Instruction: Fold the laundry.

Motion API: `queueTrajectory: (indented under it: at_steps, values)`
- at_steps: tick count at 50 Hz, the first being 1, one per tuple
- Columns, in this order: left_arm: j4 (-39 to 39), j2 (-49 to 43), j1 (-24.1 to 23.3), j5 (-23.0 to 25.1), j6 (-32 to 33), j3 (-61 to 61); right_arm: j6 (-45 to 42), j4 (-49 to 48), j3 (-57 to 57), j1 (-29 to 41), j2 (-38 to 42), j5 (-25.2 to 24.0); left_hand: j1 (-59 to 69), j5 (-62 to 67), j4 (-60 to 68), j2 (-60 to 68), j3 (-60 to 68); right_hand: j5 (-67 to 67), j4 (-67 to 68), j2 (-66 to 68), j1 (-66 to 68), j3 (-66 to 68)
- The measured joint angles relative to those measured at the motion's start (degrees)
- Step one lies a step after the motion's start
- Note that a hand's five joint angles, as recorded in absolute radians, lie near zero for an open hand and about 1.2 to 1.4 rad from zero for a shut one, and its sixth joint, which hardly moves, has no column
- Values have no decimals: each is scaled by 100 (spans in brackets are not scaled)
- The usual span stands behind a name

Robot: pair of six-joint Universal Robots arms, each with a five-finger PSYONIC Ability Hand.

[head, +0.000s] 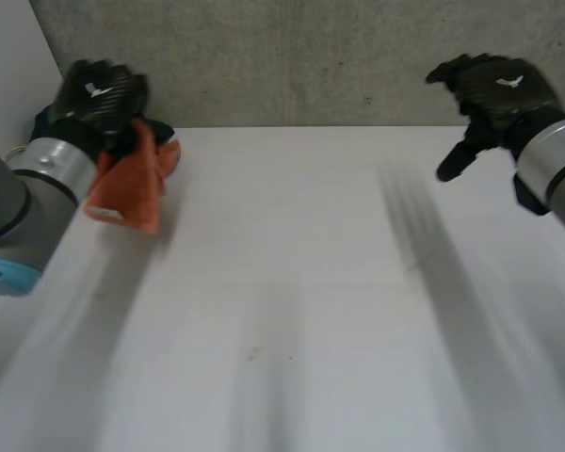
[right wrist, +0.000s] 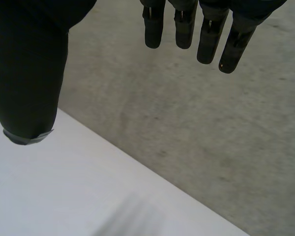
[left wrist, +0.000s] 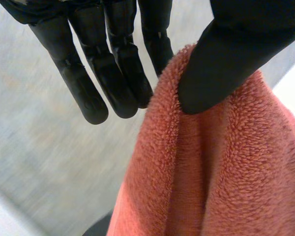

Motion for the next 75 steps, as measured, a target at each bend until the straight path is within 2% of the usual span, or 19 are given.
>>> queueTrajectory:
  at_steps: [6,10,11,13,14,15,16,18,19,25,30,36,45,46,49,55,59,66,75]
  values:
    - [-657,496,-1579,185,-1216,-173,20,278,-326,-321,-65,2,0,0,2,3,0,0,0,0,0,0]
    - [-1030,487,-2395,472,-1686,-193,12,322,-386,-420,-139,-7,-80,-69,-165,-208,-198,0,0,0,0,0]
    - [-1062,481,-2457,502,-1720,-193,11,324,-388,-426,-144,-9,-80,-69,-165,-208,-198,0,0,0,0,0]
    - [-1210,427,-2717,640,-1851,-191,5,334,-396,-469,-172,-21,-2217,-1924,-2166,-2276,-2111,0,0,0,0,0]
    - [-1265,392,-2798,694,-1889,-186,0,338,-397,-487,-181,-30,-2786,-2414,-2658,-2649,-2590,0,0,0,0,0]
    - [-1289,372,-2831,716,-1904,-182,-2,342,-397,-495,-185,-34,-3880,-3440,-3675,-3665,-3594,0,0,0,0,0]
    - [-1310,351,-2856,734,-1914,-179,-5,349,-397,-504,-189,-40,-3880,-3440,-3675,-3665,-3594,0,0,0,0,0]
    - [-1310,351,-2856,734,-1914,-179,-5,349,-397,-504,-189,-40,-3880,-3440,-3675,-3665,-3594,0,0,0,0,0]
    - [-1372,221,-2894,773,-1922,-154,-26,408,-396,-529,-197,-82,-5454,-5348,-5697,-5675,-5602,0,0,0,0,0]
    - [-1330,161,-2397,573,-1884,-149,-152,633,-402,-485,-167,-182,-5454,-5348,-5699,-5685,-5602,0,0,0,0,0]
    - [-1264,69,-1565,389,-1861,-167,-672,1206,-390,-421,-39,-409,-5454,-5347,-5699,-5685,-5602,0,0,0,0,0]
    - [-1209,-436,-1240,349,-1711,-143,-1287,1834,-289,-232,198,-486,-5448,-5348,-5699,-5685,-5602,0,0,0,0,0]
    - [-1235,-1132,-1275,337,-774,-39,-1493,2170,273,71,452,-464,-4871,-4913,-5188,-5187,-5163,0,0,0,0,0]
    - [-1256,-1247,-1315,332,-490,-18,-1491,2177,561,108,471,-475,-4769,-4808,-5072,-5084,-5057,0,0,0,0,0]
    - [-1287,-1333,-1371,328,-227,-4,-1498,2163,920,131,446,-496,-4669,-4650,-4922,-4923,-4899,1,0,0,0,1]
    - [-1314,-1348,-1434,326,-118,5,-1640,2137,1617,117,181,-511,-4641,-4602,-4877,-4880,-4856,331,271,384,251,417]
    - [-1305,-1346,-1449,326,-151,20,-2023,2128,2267,73,-104,-492,-4641,-4602,-4877,-4880,-4856,741,790,832,720,932]
    - [-1279,-1391,-1468,327,-187,36,-2314,2016,2840,76,-262,-487,-4641,-4602,-4877,-4880,-4856,884,928,967,821,1053]
    - [-1276,-1448,-1472,326,-323,17,-2333,1247,3258,134,-170,-400,-4640,-4603,-4878,-4880,-4855,894,929,967,820,1054]
